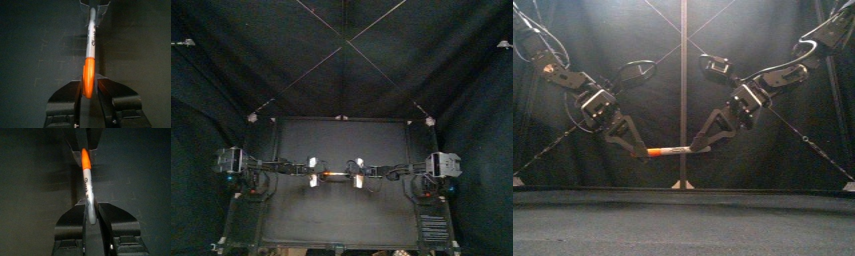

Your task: Uncap the pen

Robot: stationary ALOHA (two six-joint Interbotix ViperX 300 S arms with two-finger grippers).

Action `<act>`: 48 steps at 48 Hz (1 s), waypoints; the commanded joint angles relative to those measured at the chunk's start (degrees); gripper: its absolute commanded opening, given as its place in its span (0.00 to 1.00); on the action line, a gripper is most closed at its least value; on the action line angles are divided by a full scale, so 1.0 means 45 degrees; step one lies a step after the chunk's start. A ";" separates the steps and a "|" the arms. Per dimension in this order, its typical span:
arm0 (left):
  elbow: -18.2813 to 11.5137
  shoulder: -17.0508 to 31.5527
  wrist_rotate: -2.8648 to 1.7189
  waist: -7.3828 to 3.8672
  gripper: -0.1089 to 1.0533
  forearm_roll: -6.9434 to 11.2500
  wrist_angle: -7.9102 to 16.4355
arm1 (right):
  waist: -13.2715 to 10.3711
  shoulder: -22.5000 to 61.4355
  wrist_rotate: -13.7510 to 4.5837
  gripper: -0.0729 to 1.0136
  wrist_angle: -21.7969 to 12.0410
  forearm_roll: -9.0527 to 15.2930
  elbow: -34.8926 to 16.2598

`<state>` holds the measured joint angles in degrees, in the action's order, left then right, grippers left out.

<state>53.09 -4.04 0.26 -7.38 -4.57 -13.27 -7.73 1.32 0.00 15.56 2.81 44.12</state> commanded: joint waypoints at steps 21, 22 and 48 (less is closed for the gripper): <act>0.0625 -0.0625 -0.0020 -0.0273 0.48 0.0020 -0.0156 | -0.0234 -0.0801 -0.0098 0.53 0.0391 -0.0312 0.0879; 0.0684 -0.0703 -0.0020 -0.0293 0.48 0.0020 -0.0156 | -0.0273 -0.0859 -0.0098 0.53 0.0449 -0.0352 0.0937; 0.2188 -0.2480 0.0000 -0.0371 0.48 0.0020 -0.0742 | -0.0566 -0.1602 -0.0078 0.53 0.2793 -0.0566 0.2773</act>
<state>63.11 -14.33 0.26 -8.96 -4.48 -16.00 -10.11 -4.31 -0.26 25.75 0.26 56.43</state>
